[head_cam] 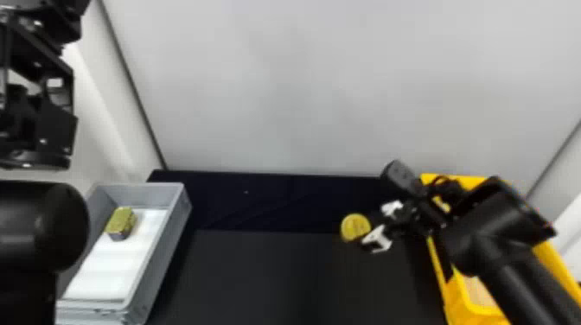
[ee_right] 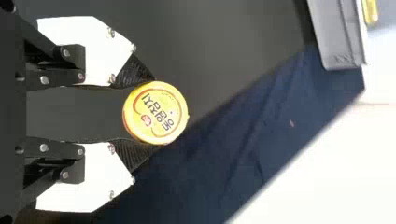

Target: Pick up the round yellow can and place it in the yellow rectangular box

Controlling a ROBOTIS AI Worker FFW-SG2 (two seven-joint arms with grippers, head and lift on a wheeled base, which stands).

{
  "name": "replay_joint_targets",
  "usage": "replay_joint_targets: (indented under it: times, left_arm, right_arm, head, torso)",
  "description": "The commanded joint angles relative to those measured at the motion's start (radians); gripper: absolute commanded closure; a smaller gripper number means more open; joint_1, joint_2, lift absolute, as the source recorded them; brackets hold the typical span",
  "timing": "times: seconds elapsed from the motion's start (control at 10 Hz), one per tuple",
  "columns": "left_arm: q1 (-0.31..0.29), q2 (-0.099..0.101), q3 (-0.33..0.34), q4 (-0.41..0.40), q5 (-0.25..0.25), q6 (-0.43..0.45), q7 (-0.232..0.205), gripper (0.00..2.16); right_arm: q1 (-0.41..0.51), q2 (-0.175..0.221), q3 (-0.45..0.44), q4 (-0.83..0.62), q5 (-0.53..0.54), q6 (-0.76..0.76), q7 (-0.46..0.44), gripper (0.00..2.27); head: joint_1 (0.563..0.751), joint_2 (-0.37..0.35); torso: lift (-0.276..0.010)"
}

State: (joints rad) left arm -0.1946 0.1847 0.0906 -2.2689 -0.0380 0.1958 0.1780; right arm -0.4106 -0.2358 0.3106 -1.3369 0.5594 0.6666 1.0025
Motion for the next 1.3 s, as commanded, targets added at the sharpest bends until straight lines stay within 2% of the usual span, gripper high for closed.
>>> replay_joint_targets:
  times: [0.0, 0.2, 0.6, 0.8, 1.2]
  left_arm:
    - [-0.002, 0.003, 0.0, -0.008, -0.002, 0.014, 0.0, 0.1]
    - [0.0, 0.006, 0.008, -0.018, -0.003, 0.027, 0.0, 0.1]
    - [-0.002, 0.015, 0.011, -0.031, -0.006, 0.044, 0.0, 0.1]
    - [0.0, 0.016, 0.014, -0.034, -0.006, 0.047, -0.002, 0.1]
    - [0.0, 0.021, 0.018, -0.034, -0.006, 0.047, -0.008, 0.1]
  right_arm:
    - [-0.007, -0.048, -0.11, -0.093, 0.054, 0.032, 0.0, 0.78]
    - [0.003, -0.089, -0.189, -0.147, 0.105, 0.058, 0.003, 0.78]
    - [0.073, -0.134, -0.377, -0.188, 0.188, 0.098, 0.004, 0.78]
    - [0.115, -0.134, -0.447, -0.183, 0.21, 0.115, 0.003, 0.78]
    - [0.171, -0.129, -0.516, -0.128, 0.234, 0.134, -0.003, 0.78]
  head:
    - [0.663, 0.054]
    - [0.663, 0.054]
    - [0.663, 0.054]
    - [0.663, 0.054]
    - [0.663, 0.054]
  torso:
    - [-0.002]
    - [-0.002]
    - [-0.002]
    - [-0.002]
    - [-0.002]
